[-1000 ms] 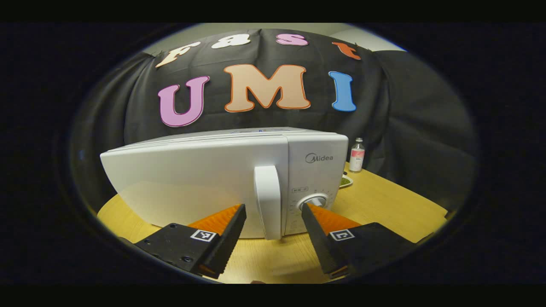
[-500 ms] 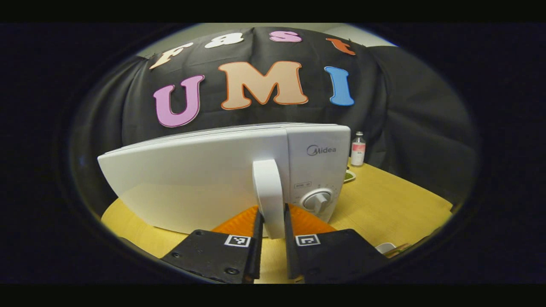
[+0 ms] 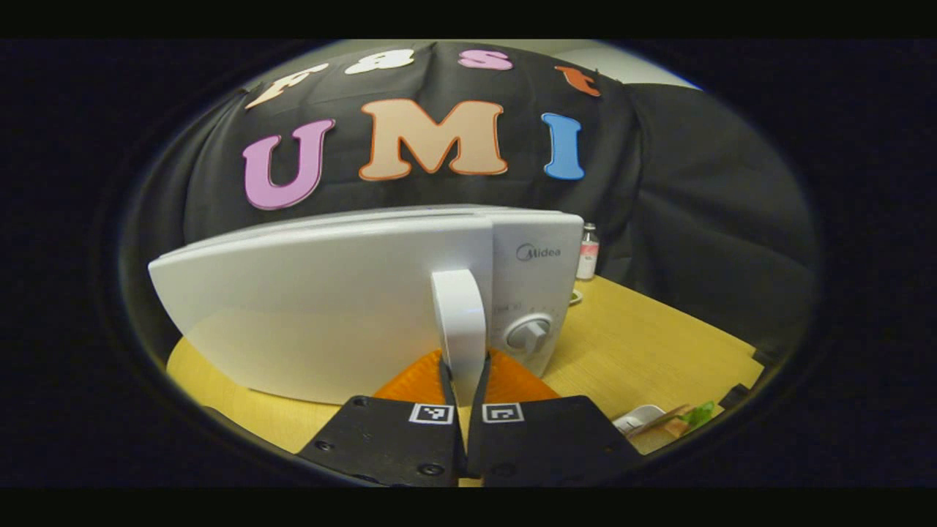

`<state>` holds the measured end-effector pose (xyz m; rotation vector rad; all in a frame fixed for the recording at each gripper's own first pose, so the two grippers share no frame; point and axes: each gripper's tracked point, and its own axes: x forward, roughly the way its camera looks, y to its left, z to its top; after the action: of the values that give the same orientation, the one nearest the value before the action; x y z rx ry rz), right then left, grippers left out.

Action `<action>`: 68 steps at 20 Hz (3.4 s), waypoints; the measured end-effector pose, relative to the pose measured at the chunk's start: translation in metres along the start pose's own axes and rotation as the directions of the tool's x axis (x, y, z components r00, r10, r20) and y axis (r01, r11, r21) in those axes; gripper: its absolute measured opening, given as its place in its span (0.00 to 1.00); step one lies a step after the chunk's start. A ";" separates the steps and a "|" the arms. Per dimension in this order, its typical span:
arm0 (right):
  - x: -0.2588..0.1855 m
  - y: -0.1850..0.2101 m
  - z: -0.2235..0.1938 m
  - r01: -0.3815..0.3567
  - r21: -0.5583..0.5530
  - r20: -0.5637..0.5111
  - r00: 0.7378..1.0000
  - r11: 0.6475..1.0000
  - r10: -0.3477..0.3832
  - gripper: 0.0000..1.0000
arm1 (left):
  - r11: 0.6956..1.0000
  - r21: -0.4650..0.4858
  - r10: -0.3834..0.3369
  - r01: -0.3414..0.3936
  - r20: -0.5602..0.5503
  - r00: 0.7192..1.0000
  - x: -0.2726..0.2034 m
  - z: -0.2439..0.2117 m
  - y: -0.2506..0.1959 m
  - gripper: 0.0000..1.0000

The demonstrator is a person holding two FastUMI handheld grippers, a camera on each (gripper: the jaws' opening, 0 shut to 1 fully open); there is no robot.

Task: Open the microwave oven with the left hand, put the food in, and close the microwave oven.

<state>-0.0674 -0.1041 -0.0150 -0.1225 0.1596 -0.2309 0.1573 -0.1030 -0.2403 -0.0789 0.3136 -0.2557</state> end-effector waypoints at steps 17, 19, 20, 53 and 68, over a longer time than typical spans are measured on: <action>0.016 0.097 -0.019 -0.150 0.131 -0.031 0.987 0.980 0.155 0.97 | 0.998 0.010 -0.053 0.054 -0.113 0.992 -0.208 -0.064 0.074 0.00; 0.015 0.110 -0.022 -0.164 0.158 -0.039 0.984 0.974 0.172 0.97 | 1.000 0.008 -0.026 0.027 -0.119 0.993 -0.223 -0.068 0.090 0.00; 0.016 0.115 -0.023 -0.167 0.167 -0.042 0.983 0.972 0.177 0.97 | 1.000 0.009 -0.010 0.011 -0.125 0.992 -0.230 -0.071 0.098 0.00; 0.031 0.207 -0.184 -0.094 0.097 -0.348 0.929 0.991 0.122 0.98 | 0.995 -0.017 0.092 -0.094 -0.094 0.991 -0.314 -0.080 0.232 0.99; 0.070 0.222 -0.263 -0.053 0.163 -0.518 0.845 0.985 0.131 0.84 | 0.994 -0.015 0.108 -0.107 0.111 0.988 -0.357 0.022 0.222 0.96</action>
<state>0.0032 0.0666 -0.3136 0.0970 0.6986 -0.1741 -0.1120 0.2051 -0.1398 -0.0848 0.2072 -0.1423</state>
